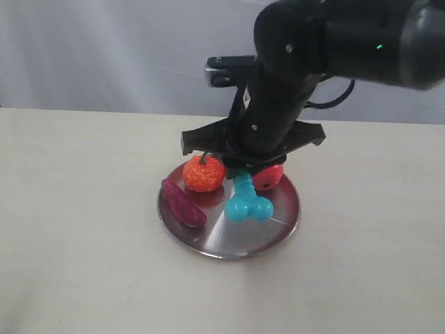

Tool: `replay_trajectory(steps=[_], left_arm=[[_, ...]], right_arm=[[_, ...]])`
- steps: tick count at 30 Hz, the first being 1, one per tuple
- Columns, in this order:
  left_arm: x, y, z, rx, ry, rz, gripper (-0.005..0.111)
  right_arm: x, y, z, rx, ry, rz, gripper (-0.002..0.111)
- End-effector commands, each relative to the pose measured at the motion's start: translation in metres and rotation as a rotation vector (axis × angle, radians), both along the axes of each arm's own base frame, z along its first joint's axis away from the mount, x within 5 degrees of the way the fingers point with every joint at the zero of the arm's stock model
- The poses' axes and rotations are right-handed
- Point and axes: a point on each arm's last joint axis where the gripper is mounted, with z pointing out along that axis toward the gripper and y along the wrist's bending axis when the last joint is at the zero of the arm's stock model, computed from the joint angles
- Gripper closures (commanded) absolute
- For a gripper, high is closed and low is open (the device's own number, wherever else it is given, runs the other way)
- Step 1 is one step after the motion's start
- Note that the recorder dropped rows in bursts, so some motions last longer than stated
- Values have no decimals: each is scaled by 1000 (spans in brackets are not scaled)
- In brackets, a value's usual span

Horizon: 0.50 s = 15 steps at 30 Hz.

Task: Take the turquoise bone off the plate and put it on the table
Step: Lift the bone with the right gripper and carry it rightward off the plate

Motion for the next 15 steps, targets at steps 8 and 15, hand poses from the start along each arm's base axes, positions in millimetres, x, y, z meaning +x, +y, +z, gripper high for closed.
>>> replay_trajectory(steps=[8, 15], left_arm=[[0, 0, -1, 1, 1, -2, 107], [0, 0, -1, 1, 1, -2, 107]], right_arm=[[-66, -68, 91, -186, -70, -13, 109], [-81, -131, 106, -213, -90, -125, 109]])
